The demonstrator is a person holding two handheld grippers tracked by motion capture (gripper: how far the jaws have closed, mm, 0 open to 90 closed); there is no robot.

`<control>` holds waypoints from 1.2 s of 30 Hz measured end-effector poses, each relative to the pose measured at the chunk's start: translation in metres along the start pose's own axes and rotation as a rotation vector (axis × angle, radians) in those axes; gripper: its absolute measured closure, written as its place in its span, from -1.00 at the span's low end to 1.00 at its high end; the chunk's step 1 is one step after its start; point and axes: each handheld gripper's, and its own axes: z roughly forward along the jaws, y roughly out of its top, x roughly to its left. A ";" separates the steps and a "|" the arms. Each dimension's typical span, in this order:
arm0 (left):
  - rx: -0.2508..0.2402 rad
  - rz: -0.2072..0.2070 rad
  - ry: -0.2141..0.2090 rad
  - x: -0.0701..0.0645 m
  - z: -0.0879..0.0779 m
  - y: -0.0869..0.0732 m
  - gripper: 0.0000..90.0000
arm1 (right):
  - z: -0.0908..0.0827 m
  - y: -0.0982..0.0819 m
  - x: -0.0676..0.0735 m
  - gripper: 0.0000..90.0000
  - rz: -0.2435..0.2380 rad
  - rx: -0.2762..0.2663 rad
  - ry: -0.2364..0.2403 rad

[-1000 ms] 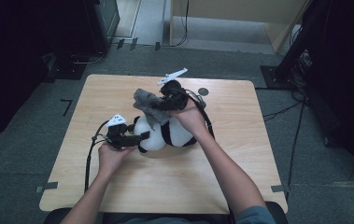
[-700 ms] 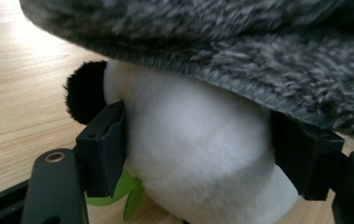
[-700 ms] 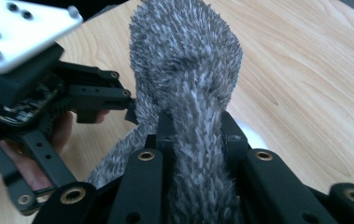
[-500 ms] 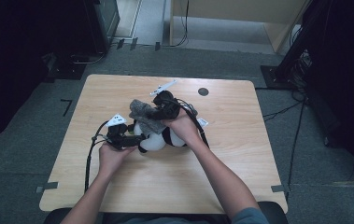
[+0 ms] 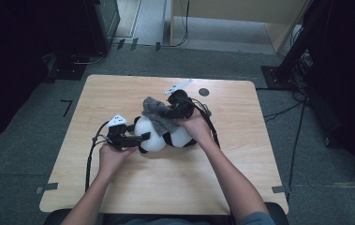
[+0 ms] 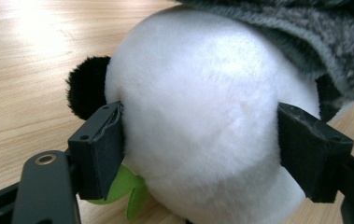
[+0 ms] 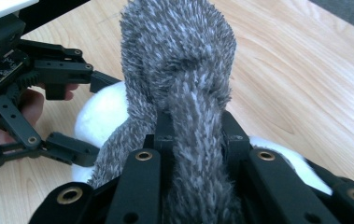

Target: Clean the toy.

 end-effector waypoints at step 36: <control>-0.007 0.005 -0.006 0.001 0.000 -0.001 -0.53 | -0.070 -0.010 -0.029 0.66 0.083 -0.120 -0.023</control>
